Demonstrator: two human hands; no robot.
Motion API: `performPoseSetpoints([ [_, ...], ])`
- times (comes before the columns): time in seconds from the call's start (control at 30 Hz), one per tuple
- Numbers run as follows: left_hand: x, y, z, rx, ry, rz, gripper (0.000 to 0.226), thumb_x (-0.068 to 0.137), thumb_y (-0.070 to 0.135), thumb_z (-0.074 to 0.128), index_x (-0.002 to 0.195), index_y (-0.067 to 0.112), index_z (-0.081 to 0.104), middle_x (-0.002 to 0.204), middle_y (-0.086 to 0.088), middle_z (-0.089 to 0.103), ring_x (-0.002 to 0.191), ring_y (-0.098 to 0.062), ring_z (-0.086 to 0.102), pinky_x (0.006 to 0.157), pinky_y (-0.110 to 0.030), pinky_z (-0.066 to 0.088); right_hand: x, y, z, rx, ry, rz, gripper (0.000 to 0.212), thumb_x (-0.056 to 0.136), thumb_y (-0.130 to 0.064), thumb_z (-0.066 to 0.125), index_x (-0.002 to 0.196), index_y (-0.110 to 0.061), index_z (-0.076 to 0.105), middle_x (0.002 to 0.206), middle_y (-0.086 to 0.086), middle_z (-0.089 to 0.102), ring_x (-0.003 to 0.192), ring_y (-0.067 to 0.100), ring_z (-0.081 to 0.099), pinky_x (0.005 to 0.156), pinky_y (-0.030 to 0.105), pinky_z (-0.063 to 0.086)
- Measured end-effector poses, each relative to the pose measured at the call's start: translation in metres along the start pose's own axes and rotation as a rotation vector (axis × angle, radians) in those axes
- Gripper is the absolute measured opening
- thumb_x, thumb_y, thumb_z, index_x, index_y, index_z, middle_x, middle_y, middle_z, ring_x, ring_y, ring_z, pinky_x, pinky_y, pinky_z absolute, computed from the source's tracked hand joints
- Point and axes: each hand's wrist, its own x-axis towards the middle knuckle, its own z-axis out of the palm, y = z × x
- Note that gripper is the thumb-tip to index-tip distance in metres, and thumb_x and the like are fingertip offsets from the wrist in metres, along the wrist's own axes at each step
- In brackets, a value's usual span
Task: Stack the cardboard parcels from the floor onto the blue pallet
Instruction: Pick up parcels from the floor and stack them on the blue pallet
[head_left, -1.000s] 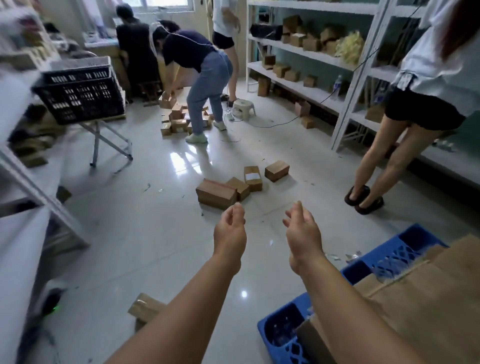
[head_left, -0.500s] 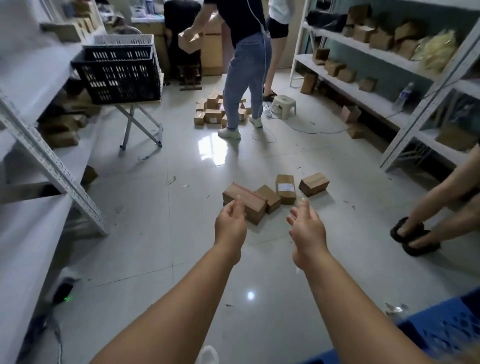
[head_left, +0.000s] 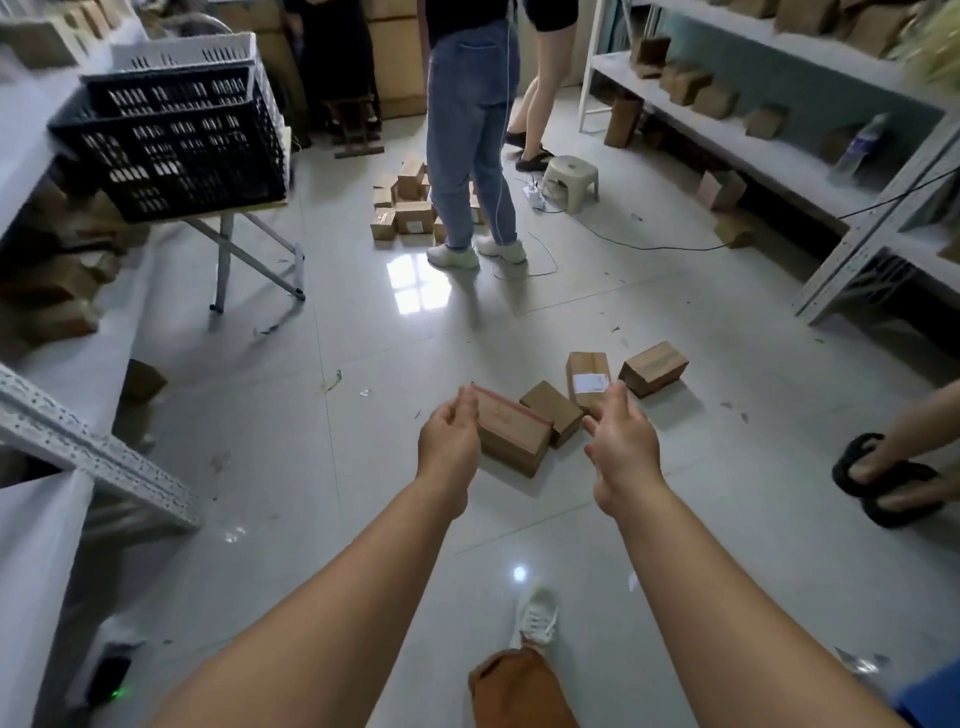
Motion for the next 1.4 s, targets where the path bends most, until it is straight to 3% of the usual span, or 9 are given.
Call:
performPoseSetpoints([
  [0.2, 0.116, 0.022, 0.049, 0.065, 0.037, -0.07, 0.035, 0.099, 0.049, 0.036, 0.113, 0.021, 0.05, 0.091, 0.01, 0.057, 0.1, -0.016, 0.054, 0.076, -0.029, 0.039, 0.127, -0.01, 0.041, 0.022, 0.005, 0.114, 0.048, 0.1, -0.046, 0.031, 0.139, -0.019, 0.041, 0.127, 0.006, 0.055, 0.108, 0.022, 0.054, 0.079, 0.031, 0.042],
  [0.37, 0.209, 0.031, 0.09, 0.137, 0.089, -0.116, 0.029, 0.1, 0.046, 0.037, 0.11, 0.022, 0.049, 0.087, 0.012, 0.054, 0.083, -0.004, 0.053, 0.073, -0.026, 0.039, 0.223, -0.016, 0.069, 0.007, 0.001, 0.227, 0.04, 0.101, -0.043, 0.031, 0.129, -0.02, 0.046, 0.086, -0.007, 0.052, 0.074, 0.007, 0.053, 0.054, 0.023, 0.038],
  [0.53, 0.301, 0.014, 0.114, 0.251, 0.098, -0.177, 0.053, 0.098, 0.053, 0.036, 0.137, 0.017, 0.046, 0.126, 0.001, 0.056, 0.11, -0.014, 0.051, 0.086, -0.03, 0.036, 0.314, 0.01, 0.083, -0.105, 0.037, 0.292, 0.047, 0.099, -0.046, 0.033, 0.131, -0.017, 0.049, 0.108, 0.003, 0.057, 0.092, 0.019, 0.057, 0.07, 0.031, 0.045],
  [0.67, 0.372, -0.016, 0.128, 0.353, 0.078, -0.202, 0.055, 0.099, 0.051, 0.032, 0.141, 0.017, 0.041, 0.12, 0.001, 0.051, 0.107, -0.015, 0.047, 0.086, -0.031, 0.034, 0.373, 0.05, 0.093, -0.197, 0.047, 0.361, 0.051, 0.097, -0.052, 0.031, 0.132, -0.018, 0.047, 0.115, 0.006, 0.058, 0.099, 0.023, 0.057, 0.067, 0.031, 0.043],
  [0.8, 0.439, -0.063, 0.135, 0.456, 0.06, -0.231, 0.061, 0.097, 0.054, 0.035, 0.146, 0.018, 0.036, 0.145, -0.002, 0.044, 0.126, -0.022, 0.044, 0.095, -0.033, 0.035, 0.425, 0.101, 0.098, -0.247, 0.073, 0.451, 0.052, 0.098, -0.052, 0.03, 0.132, -0.016, 0.047, 0.097, 0.005, 0.054, 0.075, 0.018, 0.051, 0.054, 0.028, 0.035],
  [0.97, 0.523, -0.123, 0.132, 0.583, 0.007, -0.243, 0.064, 0.097, 0.054, 0.037, 0.148, 0.017, 0.031, 0.15, -0.005, 0.038, 0.134, -0.027, 0.039, 0.104, -0.037, 0.035, 0.483, 0.169, 0.107, -0.256, 0.114, 0.543, 0.047, 0.098, -0.047, 0.033, 0.126, -0.012, 0.049, 0.078, 0.0, 0.047, 0.062, 0.013, 0.042, 0.05, 0.025, 0.032],
  [1.13, 0.604, -0.186, 0.132, 0.63, -0.064, -0.265, 0.07, 0.093, 0.059, 0.04, 0.15, 0.021, 0.025, 0.151, -0.007, 0.036, 0.134, -0.029, 0.04, 0.104, -0.045, 0.04, 0.539, 0.248, 0.122, -0.252, 0.14, 0.608, 0.05, 0.097, -0.05, 0.034, 0.132, -0.016, 0.045, 0.091, -0.003, 0.05, 0.076, 0.014, 0.047, 0.073, 0.029, 0.04],
  [1.3, 0.663, -0.239, 0.141, 0.69, -0.079, -0.303, 0.068, 0.095, 0.057, 0.041, 0.151, 0.024, 0.021, 0.144, -0.006, 0.041, 0.108, -0.02, 0.048, 0.078, -0.037, 0.046, 0.588, 0.326, 0.132, -0.269, 0.177, 0.688, 0.065, 0.09, -0.064, 0.034, 0.134, -0.016, 0.045, 0.102, 0.001, 0.051, 0.066, 0.016, 0.041, 0.048, 0.026, 0.029],
  [1.4, 0.691, -0.259, 0.146, 0.733, -0.102, -0.318, 0.072, 0.093, 0.06, 0.04, 0.151, 0.025, 0.018, 0.145, -0.006, 0.04, 0.11, -0.022, 0.048, 0.085, -0.04, 0.047, 0.613, 0.357, 0.134, -0.282, 0.22, 0.71, 0.068, 0.089, -0.065, 0.037, 0.131, -0.012, 0.046, 0.114, 0.007, 0.058, 0.078, 0.021, 0.051, 0.047, 0.025, 0.033],
])
